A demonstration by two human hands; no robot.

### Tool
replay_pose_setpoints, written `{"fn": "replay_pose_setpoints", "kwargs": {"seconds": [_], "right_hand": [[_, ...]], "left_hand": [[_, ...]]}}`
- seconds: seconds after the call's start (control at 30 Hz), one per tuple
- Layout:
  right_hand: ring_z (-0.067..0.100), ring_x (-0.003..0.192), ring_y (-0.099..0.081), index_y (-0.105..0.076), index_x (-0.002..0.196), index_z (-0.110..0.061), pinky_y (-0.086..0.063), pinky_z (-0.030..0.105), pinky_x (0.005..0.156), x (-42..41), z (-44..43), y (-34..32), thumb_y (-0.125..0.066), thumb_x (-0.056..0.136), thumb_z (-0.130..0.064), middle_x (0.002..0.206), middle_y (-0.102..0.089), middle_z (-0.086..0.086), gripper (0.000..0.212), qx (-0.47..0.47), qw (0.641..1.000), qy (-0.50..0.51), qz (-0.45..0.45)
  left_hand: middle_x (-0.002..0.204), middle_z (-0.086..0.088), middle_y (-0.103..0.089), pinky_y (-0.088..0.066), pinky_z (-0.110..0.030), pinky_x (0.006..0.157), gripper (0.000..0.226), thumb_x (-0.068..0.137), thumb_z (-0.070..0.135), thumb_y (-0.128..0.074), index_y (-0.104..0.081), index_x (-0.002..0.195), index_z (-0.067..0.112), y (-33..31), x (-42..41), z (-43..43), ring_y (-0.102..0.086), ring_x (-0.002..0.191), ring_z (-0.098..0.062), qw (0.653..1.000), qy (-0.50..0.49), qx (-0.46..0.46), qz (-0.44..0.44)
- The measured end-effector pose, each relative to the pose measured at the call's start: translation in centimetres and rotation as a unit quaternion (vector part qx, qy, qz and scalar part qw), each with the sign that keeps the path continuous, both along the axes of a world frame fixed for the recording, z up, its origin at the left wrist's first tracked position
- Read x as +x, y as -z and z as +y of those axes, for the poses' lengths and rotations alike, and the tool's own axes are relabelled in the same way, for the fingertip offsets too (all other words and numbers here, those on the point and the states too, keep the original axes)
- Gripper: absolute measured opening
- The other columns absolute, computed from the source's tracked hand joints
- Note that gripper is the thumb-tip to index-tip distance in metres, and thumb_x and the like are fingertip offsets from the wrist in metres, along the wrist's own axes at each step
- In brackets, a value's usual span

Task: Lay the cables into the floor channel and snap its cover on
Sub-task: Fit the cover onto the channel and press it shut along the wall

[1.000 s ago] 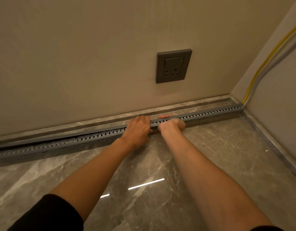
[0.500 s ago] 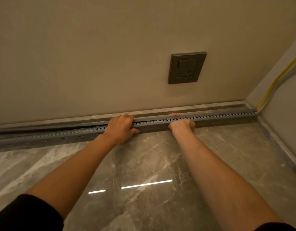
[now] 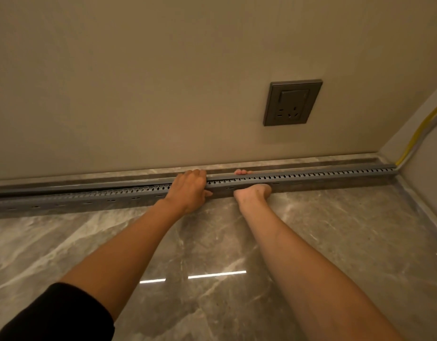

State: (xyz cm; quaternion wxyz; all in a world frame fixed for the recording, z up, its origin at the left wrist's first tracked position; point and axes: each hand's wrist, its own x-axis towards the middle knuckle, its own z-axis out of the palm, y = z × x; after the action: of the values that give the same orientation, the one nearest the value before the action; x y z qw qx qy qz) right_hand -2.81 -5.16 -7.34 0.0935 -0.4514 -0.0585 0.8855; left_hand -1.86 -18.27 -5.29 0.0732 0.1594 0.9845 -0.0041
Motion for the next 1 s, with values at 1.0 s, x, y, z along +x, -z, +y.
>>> {"fn": "replay_pose_setpoints", "kwargs": {"seconds": [1.0], "right_hand": [[0.020,0.048,-0.039,-0.042,0.066,-0.010,-0.040,0.028,0.048,-1.0,-3.3,0.4,-0.016,0.098,-0.018,0.060,-0.042,0.007,0.041,0.001,0.997,0.069,0.030]], "left_hand": [[0.122,-0.015,-0.059,-0.044,-0.039,0.091,0.038,0.093,0.034,-0.054,-0.053,0.117,0.004,0.9,0.2,-7.4,-0.056,0.110,-0.032,0.997,0.025,0.064,0.021]]}}
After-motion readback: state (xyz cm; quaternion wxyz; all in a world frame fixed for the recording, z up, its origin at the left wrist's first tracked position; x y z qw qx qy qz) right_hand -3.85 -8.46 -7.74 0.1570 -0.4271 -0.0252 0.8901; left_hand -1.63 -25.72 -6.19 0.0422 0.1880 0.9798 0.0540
